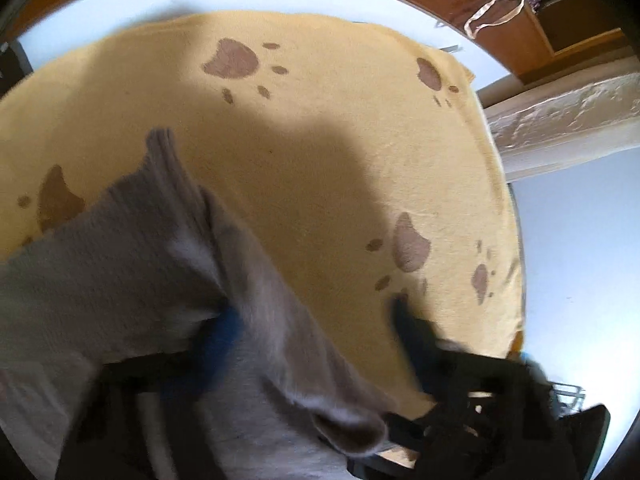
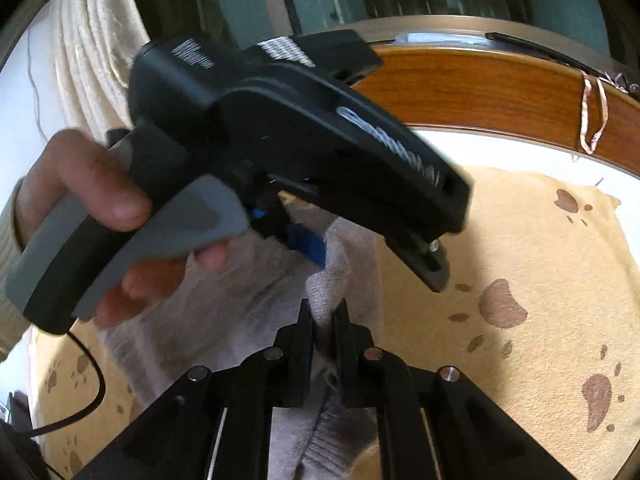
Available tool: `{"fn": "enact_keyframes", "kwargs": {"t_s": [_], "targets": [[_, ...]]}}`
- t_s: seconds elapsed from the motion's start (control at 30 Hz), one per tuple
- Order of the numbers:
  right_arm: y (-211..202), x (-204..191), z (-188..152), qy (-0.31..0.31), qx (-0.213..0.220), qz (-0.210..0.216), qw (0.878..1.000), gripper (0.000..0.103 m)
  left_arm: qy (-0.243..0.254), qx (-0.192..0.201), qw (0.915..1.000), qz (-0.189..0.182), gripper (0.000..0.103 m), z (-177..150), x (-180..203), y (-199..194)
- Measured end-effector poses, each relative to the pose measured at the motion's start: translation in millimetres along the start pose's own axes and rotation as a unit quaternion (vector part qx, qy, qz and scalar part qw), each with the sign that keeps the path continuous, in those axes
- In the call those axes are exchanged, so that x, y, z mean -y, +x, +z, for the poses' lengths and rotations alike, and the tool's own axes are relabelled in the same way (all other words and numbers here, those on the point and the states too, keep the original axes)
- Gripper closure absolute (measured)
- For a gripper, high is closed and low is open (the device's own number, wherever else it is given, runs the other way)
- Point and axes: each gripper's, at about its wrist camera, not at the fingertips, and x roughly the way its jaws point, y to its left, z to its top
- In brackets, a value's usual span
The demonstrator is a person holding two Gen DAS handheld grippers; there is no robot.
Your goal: Fold clothes
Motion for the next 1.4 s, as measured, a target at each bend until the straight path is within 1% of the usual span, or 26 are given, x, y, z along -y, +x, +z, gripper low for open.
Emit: {"fn": "enact_keyframes", "kwargs": {"t_s": [0.07, 0.1, 0.13, 0.17, 0.3, 0.37, 0.4, 0.43, 0.5, 0.53, 0.67, 0.77, 0.87, 1.0, 1.07, 1.1, 1.13, 1.17, 1.2, 1.27, 1.4], "targets": [[-1.4, -4.0, -1.1, -0.006, 0.000, 0.005, 1.000, 0.093, -0.003, 0.000, 1.0000, 0.007, 0.072, -1.5, -7.5, -1.1], [-2.0, -6.0, -1.7, -0.009, 0.000, 0.008, 1.000, 0.093, -0.005, 0.000, 0.9999, 0.011, 0.079, -2.3, -11.3, -1.7], [-2.7, -7.9, -2.3, -0.012, 0.000, 0.011, 1.000, 0.093, -0.010, 0.002, 0.9999, 0.011, 0.088, -3.4, -17.9, -2.3], [-3.4, -9.8, -2.8, -0.015, -0.001, 0.013, 1.000, 0.093, -0.014, 0.005, 0.9999, 0.005, 0.091, -4.4, -23.7, -3.1], [-7.6, -6.1, -3.5, 0.004, -0.003, 0.027, 1.000, 0.091, -0.020, 0.014, 0.9996, -0.016, 0.094, -5.1, -32.3, -5.7], [-19.4, -1.1, -2.3, 0.014, 0.004, 0.011, 1.000, 0.084, -0.024, 0.015, 0.9993, -0.023, 0.095, -7.2, -37.3, -8.5], [-25.3, 0.7, -2.4, 0.018, 0.010, 0.005, 1.000, 0.073, -0.026, 0.015, 0.9992, -0.026, 0.095, -8.1, -39.5, -9.9], [-35.6, 4.3, -3.9, 0.026, 0.020, -0.004, 0.999, 0.044, -0.029, 0.015, 0.9990, -0.030, 0.095, -8.4, -43.0, -12.4], [-54.4, 11.5, -11.5, 0.044, 0.033, -0.023, 0.998, 0.007, -0.031, 0.016, 0.9986, -0.039, 0.095, -11.6, -48.3, -19.5], [-64.4, 15.7, -16.7, 0.052, 0.039, -0.033, 0.997, 0.006, -0.030, 0.017, 0.9985, -0.042, 0.095, -12.6, -50.6, -23.4], [-83.1, 26.7, -44.4, 0.092, 0.028, -0.046, 0.994, 0.006, -0.028, 0.024, 0.9977, -0.058, 0.095, -18.6, -54.6, -41.0], [-81.7, 21.3, -62.2, 0.124, 0.024, -0.028, 0.992, 0.006, -0.025, 0.027, 0.9974, -0.063, 0.095, -27.0, -60.4, -55.2], [-70.1, 8.8, -64.5, 0.128, 0.008, -0.008, 0.992, 0.006, -0.024, 0.031, 0.9971, -0.066, 0.095, -33.5, -61.0, -62.8], [-37.3, -9.7, -48.9, 0.115, -0.021, -0.023, 0.993, 0.006, -0.022, 0.034, 0.9964, -0.074, 0.095, -37.8, -65.3, -74.2], [-20.8, -19.0, -41.2, 0.108, -0.035, -0.031, 0.993, 0.015, -0.021, 0.035, 0.9960, -0.080, 0.095, -39.1, -67.6, -77.3], [-12.6, -23.6, -37.3, 0.105, -0.042, -0.035, 0.993, 0.030, -0.020, 0.035, 0.9958, -0.082, 0.095, -38.9, -68.1, -78.8], [-4.5, -28.0, -33.6, 0.102, -0.050, -0.040, 0.993, 0.050, -0.020, 0.036, 0.9954, -0.086, 0.095, -37.3, -67.3, -78.1], [1.7, -30.0, -32.9, 0.103, -0.059, -0.053, 0.991, 0.062, -0.019, 0.037, 0.9952, -0.089, 0.095, -36.8, -67.7, -79.0], [1.9, -31.2, -33.5, 0.108, -0.058, -0.055, 0.991, 0.079, -0.019, 0.037, 0.9949, -0.092, 0.095, -36.3, -68.3, -79.8], [1.8, -33.9, -34.4, 0.116, -0.055, -0.058, 0.990, 0.080, -0.017, 0.038, 0.9945, -0.097, 0.095, -37.1, -72.7, -83.5], [-15.9, -53.3, -22.2, 0.124, -0.015, -0.056, 0.991, 0.081, -0.018, 0.046, 0.9928, -0.110, 0.094, -36.3, -84.7, -96.3]]}}
